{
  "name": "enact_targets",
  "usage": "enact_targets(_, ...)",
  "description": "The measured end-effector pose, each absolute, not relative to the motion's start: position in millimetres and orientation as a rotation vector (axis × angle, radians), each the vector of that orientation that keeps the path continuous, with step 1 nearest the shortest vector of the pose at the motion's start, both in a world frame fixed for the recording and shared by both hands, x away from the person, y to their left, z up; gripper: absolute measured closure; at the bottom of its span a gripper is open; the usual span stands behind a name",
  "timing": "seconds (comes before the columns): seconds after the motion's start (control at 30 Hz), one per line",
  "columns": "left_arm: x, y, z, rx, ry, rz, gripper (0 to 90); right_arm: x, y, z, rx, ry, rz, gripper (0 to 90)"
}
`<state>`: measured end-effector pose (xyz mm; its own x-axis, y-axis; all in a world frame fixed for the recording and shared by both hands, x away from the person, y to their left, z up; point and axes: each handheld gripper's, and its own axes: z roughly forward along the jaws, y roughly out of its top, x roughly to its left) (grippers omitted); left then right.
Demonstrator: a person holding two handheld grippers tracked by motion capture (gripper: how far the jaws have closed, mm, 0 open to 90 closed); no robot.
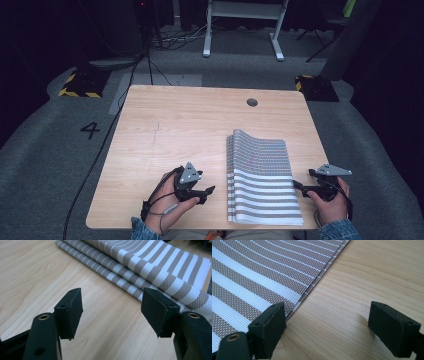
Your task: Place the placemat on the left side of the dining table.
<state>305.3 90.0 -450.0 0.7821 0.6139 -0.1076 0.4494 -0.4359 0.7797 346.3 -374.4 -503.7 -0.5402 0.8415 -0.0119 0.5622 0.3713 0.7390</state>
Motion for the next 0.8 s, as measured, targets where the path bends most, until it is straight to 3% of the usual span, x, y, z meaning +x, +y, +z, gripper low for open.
enact_targets(0.8,321,29,-444,2.123,0.649,0.167,33.1,346,-374,-504,1.222,2.249,0.985,14.7)
